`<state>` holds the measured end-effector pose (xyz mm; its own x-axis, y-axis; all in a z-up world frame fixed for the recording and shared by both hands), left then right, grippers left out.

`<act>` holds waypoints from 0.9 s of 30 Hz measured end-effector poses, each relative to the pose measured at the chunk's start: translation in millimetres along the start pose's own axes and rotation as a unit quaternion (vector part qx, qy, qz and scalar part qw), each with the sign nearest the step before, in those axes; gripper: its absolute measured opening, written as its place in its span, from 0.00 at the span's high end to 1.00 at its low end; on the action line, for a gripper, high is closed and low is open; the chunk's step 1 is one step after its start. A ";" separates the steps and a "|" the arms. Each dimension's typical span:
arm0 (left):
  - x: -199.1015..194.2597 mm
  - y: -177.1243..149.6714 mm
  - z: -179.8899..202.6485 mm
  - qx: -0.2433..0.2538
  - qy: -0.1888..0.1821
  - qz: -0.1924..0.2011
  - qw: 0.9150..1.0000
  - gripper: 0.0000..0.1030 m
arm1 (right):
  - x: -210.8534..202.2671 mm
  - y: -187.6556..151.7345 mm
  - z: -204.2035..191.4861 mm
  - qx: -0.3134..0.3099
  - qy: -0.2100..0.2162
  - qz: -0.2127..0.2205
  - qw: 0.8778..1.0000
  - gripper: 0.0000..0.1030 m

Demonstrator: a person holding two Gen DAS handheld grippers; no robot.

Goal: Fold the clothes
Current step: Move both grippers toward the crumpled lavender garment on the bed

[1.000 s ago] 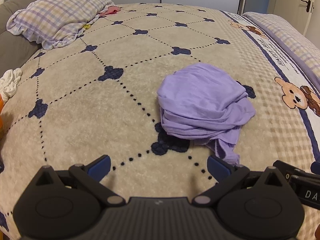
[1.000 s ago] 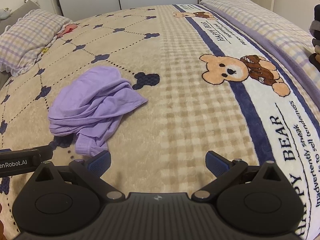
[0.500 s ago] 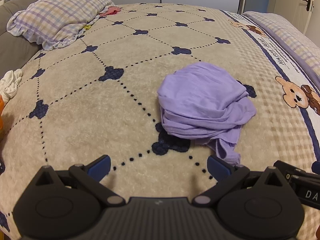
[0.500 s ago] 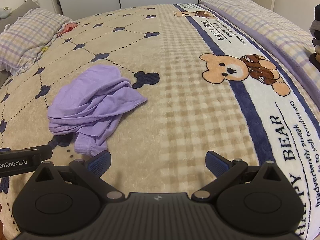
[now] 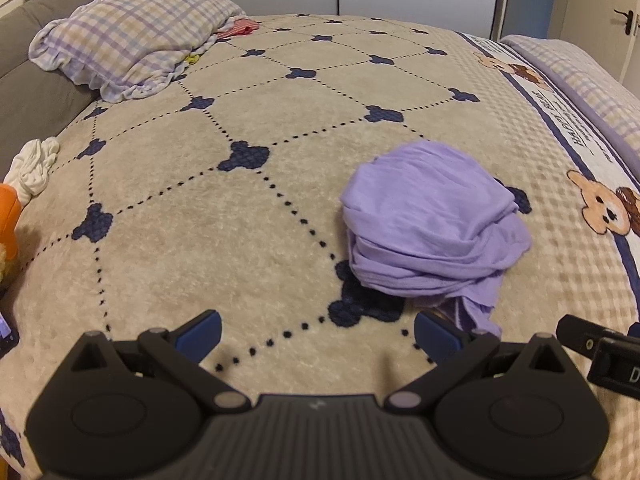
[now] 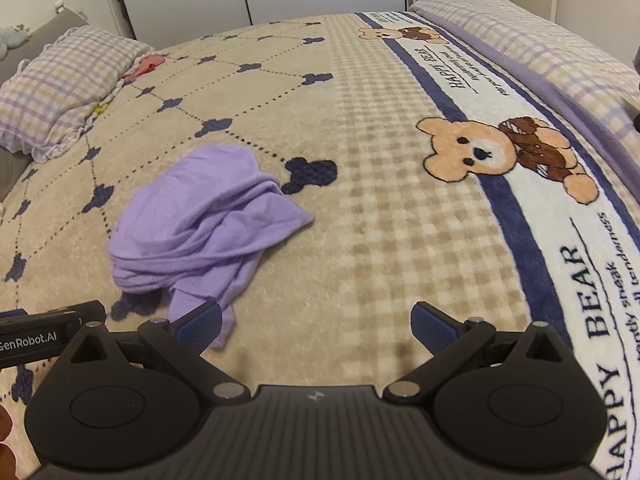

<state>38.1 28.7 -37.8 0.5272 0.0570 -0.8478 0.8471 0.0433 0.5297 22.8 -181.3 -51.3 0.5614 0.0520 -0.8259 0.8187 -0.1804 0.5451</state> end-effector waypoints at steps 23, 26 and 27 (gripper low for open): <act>37.2 28.2 -44.2 -0.032 -0.084 0.053 0.995 0.00 | 27.4 31.4 -17.8 -0.047 0.032 0.055 0.997 0.00; 47.0 25.5 -43.3 -0.033 -0.110 0.031 0.993 0.00 | 37.3 28.2 -20.3 -0.056 0.043 0.033 0.997 0.02; 49.0 24.6 -42.3 -0.028 -0.111 0.028 0.993 0.00 | 40.7 27.1 -20.8 -0.057 0.048 0.023 0.997 0.04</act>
<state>81.9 74.7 -65.2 0.5807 -0.1604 -0.7982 0.8141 0.1019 0.5718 70.4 -163.6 -67.2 0.6033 0.1408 -0.7850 0.7970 -0.0724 0.5996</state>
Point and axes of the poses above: each gripper's, at about its wrist camera, not at the fingertips, and x roughly the way its jaws point, z to its right, y to its top, the point moved 4 cm from there along x, roughly the way its jaws point, and after that the axes turned 7 degrees about -z, right-handed, at the moved point
